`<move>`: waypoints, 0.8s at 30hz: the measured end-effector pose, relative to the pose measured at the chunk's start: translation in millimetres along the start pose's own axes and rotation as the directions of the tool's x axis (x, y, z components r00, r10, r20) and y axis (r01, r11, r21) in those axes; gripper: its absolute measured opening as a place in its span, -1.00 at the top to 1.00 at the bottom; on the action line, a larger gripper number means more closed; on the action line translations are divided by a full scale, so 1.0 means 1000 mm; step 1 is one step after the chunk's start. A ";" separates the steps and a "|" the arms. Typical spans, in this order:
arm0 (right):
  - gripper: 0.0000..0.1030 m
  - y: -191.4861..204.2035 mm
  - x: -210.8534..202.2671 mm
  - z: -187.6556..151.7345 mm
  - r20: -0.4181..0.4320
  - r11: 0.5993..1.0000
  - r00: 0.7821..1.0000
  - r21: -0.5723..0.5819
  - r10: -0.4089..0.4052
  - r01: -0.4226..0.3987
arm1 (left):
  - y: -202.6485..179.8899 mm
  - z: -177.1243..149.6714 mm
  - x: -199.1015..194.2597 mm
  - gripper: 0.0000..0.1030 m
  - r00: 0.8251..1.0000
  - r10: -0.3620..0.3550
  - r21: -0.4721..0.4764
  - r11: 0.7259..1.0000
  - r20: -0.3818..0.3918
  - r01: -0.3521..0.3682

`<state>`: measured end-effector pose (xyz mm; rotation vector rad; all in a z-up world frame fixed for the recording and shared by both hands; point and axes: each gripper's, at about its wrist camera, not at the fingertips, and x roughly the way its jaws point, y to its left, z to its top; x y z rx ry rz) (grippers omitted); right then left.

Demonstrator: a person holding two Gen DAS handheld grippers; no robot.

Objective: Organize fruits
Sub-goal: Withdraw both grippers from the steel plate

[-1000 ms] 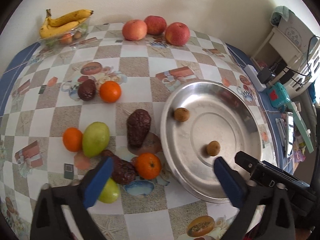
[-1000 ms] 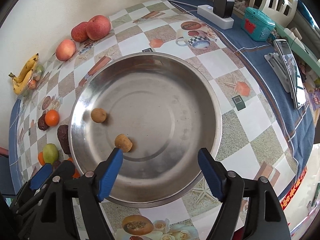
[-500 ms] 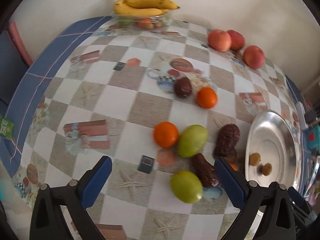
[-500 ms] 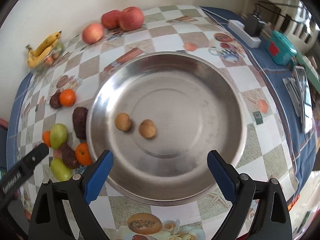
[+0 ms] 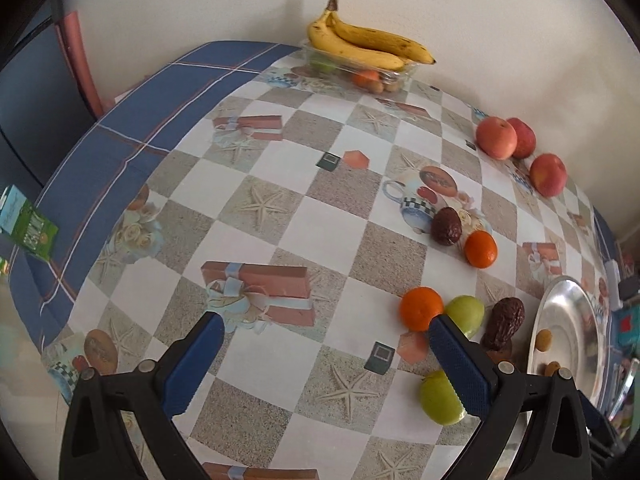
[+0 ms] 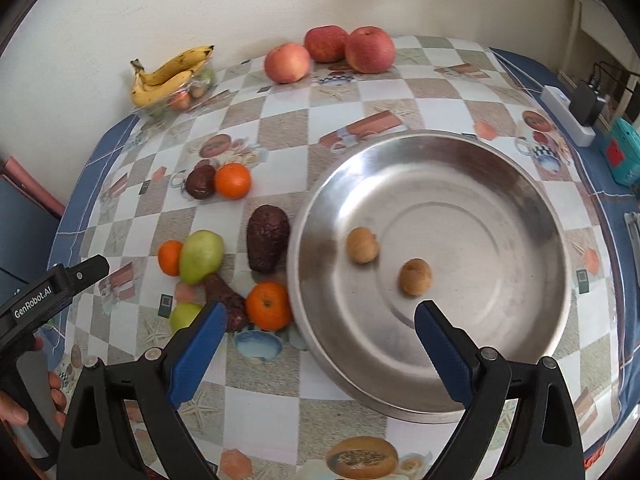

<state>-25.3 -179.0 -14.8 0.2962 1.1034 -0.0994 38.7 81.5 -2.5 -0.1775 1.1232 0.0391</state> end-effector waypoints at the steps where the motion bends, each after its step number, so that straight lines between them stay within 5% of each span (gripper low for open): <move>1: -0.85 0.004 0.001 0.000 -0.003 1.000 1.000 -0.008 0.006 -0.006 | 0.001 0.000 0.001 -1.00 1.000 -0.003 -0.008 1.000 0.000 0.003; 10: -0.85 0.023 0.011 -0.002 -0.039 0.997 0.999 -0.078 0.004 -0.007 | -0.028 -0.013 0.023 -1.00 0.991 -0.066 0.065 0.995 -0.119 0.074; 17: -0.85 0.012 0.015 -0.004 -0.071 0.999 0.997 -0.040 -0.022 0.019 | -0.048 -0.023 0.033 -1.00 0.987 -0.050 0.128 0.989 -0.155 0.070; 24: -0.85 -0.005 0.014 -0.006 -0.092 0.998 0.994 0.022 -0.059 0.061 | -0.057 -0.031 0.053 -1.00 0.955 -0.135 0.081 0.984 -0.265 0.161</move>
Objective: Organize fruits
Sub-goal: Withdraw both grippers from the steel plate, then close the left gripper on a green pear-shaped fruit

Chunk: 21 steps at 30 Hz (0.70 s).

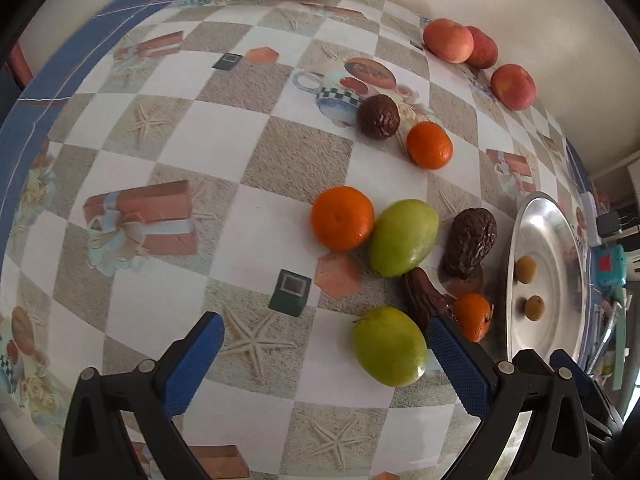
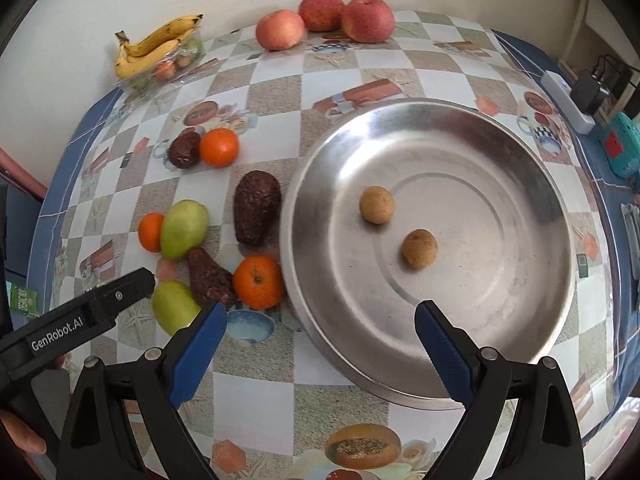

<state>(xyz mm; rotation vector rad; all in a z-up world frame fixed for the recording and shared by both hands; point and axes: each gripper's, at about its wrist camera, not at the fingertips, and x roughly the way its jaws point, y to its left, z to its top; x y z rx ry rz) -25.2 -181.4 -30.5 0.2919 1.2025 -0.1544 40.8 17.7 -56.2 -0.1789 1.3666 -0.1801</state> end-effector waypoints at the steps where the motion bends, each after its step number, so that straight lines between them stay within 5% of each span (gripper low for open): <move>1: -0.85 -0.002 0.000 0.000 -0.001 1.000 1.000 0.011 -0.001 0.001 | -0.002 0.000 0.001 -1.00 1.000 0.004 0.008 1.000 0.003 -0.004; 11: -0.85 -0.017 -0.001 -0.002 -0.015 0.997 1.000 0.074 -0.018 0.019 | -0.019 0.004 0.011 -1.00 1.000 0.022 0.062 0.998 -0.018 -0.021; 19: -0.85 -0.017 -0.001 -0.003 -0.022 0.997 1.000 0.075 -0.009 0.011 | -0.020 0.002 0.019 -0.97 0.997 -0.042 0.020 0.999 -0.067 0.043; 21: -0.85 -0.017 -0.001 -0.003 -0.023 0.997 1.000 0.077 -0.009 0.010 | -0.021 0.001 0.020 -0.79 0.996 -0.054 0.014 0.998 -0.074 0.055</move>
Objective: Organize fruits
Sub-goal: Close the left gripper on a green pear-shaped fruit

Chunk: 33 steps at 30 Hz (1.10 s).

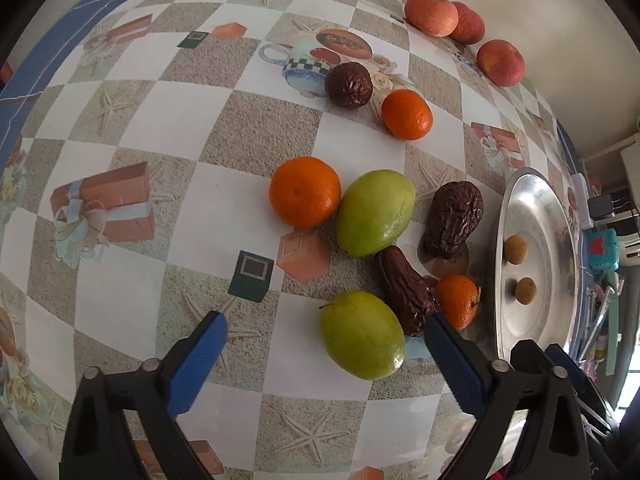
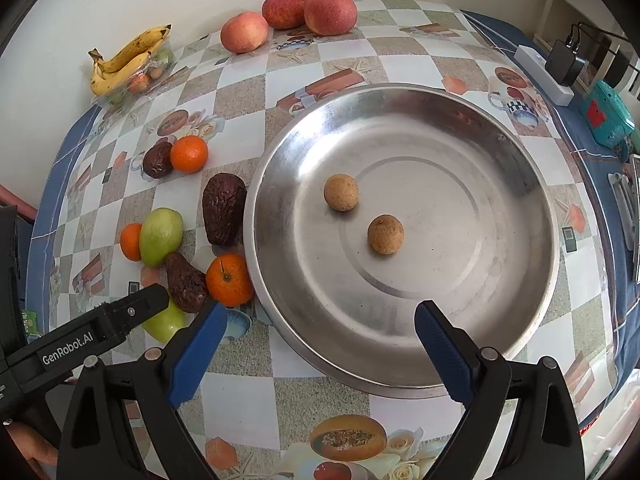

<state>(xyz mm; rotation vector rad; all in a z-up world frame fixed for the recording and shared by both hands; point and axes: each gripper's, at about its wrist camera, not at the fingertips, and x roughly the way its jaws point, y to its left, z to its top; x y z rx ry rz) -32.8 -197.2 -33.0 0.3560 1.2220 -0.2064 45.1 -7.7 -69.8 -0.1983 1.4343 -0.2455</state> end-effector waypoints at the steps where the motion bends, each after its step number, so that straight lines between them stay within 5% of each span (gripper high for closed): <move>1: -0.85 0.000 0.000 0.000 -0.001 1.000 1.000 0.001 0.000 0.000 | 0.001 -0.001 -0.001 -0.74 1.000 -0.006 -0.002 1.000 -0.002 0.006; 10: -0.85 -0.001 0.001 0.000 -0.011 1.000 1.000 0.004 0.002 -0.002 | -0.002 -0.004 -0.002 0.03 0.993 -0.117 -0.016 0.993 -0.018 0.117; 33: -0.85 0.009 0.000 0.001 0.002 0.999 1.000 -0.044 0.014 -0.014 | 0.023 -0.005 -0.017 0.11 0.995 -0.103 -0.094 0.990 0.018 0.104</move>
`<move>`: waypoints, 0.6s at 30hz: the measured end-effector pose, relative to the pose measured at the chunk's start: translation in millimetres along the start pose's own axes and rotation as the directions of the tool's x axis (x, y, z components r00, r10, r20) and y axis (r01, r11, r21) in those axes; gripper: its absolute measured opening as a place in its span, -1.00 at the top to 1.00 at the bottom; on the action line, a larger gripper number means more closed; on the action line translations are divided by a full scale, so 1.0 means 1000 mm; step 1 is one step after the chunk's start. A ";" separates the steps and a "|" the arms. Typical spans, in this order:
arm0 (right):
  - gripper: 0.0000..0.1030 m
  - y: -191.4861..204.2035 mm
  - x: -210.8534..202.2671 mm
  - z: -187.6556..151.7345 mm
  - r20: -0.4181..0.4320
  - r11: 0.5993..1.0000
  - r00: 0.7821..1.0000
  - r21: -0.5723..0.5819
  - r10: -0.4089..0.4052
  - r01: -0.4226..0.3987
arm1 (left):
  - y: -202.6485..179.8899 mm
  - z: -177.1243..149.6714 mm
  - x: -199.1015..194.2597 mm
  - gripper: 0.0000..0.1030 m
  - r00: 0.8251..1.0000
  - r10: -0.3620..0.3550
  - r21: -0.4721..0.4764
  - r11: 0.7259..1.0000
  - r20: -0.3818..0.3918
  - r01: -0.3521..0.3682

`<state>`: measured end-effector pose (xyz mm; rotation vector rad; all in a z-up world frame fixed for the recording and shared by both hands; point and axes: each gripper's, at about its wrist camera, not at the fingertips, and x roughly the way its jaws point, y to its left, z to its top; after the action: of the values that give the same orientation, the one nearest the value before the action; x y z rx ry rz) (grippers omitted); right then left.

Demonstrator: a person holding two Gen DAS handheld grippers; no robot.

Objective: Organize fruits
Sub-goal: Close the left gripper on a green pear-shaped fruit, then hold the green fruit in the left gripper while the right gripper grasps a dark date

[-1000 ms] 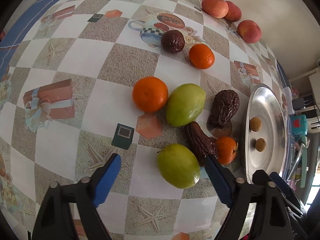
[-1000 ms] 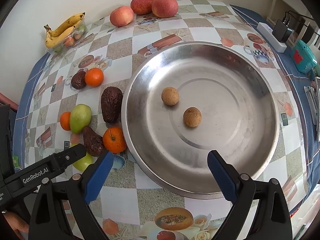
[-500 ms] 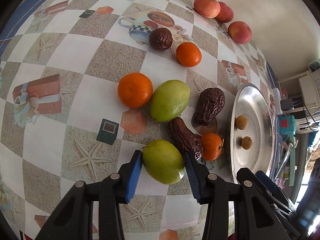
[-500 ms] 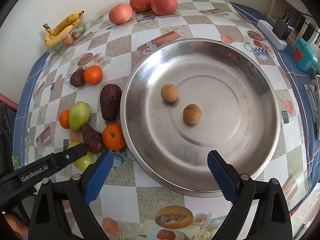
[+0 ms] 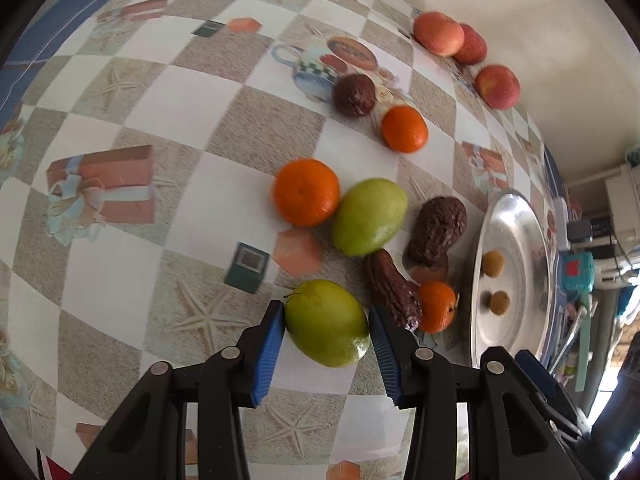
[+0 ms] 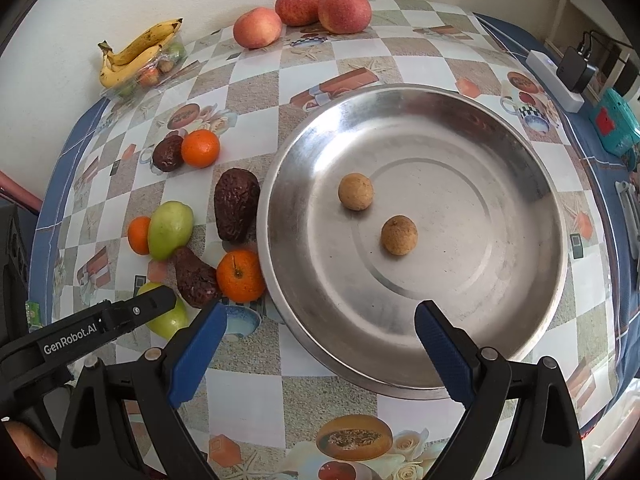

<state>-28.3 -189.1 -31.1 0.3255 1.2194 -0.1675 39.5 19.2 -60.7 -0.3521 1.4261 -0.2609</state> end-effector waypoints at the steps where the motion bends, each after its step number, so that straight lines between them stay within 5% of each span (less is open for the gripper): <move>1: -0.85 0.001 0.000 0.000 0.004 1.000 1.000 -0.004 0.001 -0.001 | 0.003 0.001 0.000 0.11 1.000 -0.006 -0.015 1.000 0.002 0.006; 18: -0.72 0.059 -0.012 0.006 0.088 0.969 0.990 -0.232 0.112 -0.089 | 0.040 0.010 -0.018 0.11 0.996 0.042 -0.182 0.983 0.082 -0.026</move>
<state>-8.8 -136.2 -9.1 0.1764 1.1070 0.0435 45.4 63.9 -58.6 -0.4815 1.3734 -0.0874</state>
